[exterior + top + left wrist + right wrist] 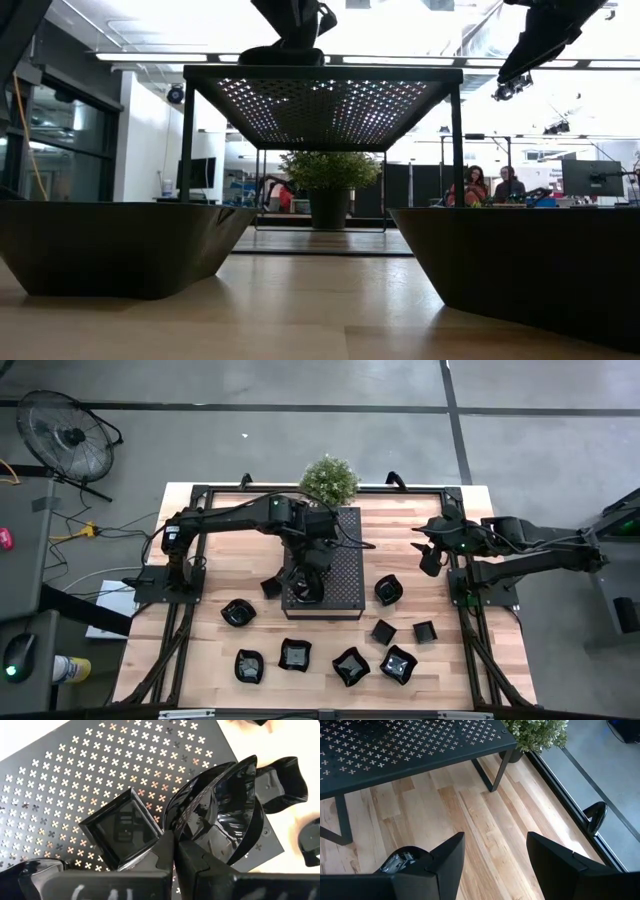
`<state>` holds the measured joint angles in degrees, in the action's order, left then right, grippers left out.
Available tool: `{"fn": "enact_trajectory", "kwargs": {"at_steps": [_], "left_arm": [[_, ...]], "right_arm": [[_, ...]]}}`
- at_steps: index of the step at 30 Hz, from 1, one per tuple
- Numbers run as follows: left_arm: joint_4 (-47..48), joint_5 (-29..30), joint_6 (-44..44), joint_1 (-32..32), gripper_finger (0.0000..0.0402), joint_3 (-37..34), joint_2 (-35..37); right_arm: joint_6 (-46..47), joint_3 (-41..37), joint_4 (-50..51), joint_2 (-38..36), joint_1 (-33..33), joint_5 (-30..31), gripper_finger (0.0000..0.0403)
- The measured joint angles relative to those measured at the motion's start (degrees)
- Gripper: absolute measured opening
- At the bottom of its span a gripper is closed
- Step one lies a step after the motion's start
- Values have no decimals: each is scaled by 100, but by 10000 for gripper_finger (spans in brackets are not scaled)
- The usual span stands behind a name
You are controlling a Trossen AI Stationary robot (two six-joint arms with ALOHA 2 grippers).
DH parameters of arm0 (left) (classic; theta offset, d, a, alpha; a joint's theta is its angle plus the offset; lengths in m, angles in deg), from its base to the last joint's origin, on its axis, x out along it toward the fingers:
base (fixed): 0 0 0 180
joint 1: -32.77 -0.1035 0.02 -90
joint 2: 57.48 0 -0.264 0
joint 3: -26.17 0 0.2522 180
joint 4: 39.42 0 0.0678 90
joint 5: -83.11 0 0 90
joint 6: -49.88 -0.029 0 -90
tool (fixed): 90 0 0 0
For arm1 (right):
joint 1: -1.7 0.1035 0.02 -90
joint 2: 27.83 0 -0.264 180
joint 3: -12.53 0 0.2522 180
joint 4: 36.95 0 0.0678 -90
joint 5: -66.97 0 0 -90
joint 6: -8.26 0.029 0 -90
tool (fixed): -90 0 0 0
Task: Pick & Place Mini shaped plates
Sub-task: Stack the leaf-shaped plate on top of the leaf-shaped plate on the shelf
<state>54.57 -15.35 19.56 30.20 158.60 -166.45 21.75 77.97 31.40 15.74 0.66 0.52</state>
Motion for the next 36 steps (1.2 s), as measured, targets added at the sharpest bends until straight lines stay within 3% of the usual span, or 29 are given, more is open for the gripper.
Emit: {"fn": "enact_trajectory", "kwargs": {"at_steps": [23,36], "left_arm": [[60,-159,216,-1,2,-2,0],[-61,-20,277,0,51,-2,0]], "right_arm": [[-1,0,0,0,0,-11,209],[-21,0,2,0,0,-15,208]]}}
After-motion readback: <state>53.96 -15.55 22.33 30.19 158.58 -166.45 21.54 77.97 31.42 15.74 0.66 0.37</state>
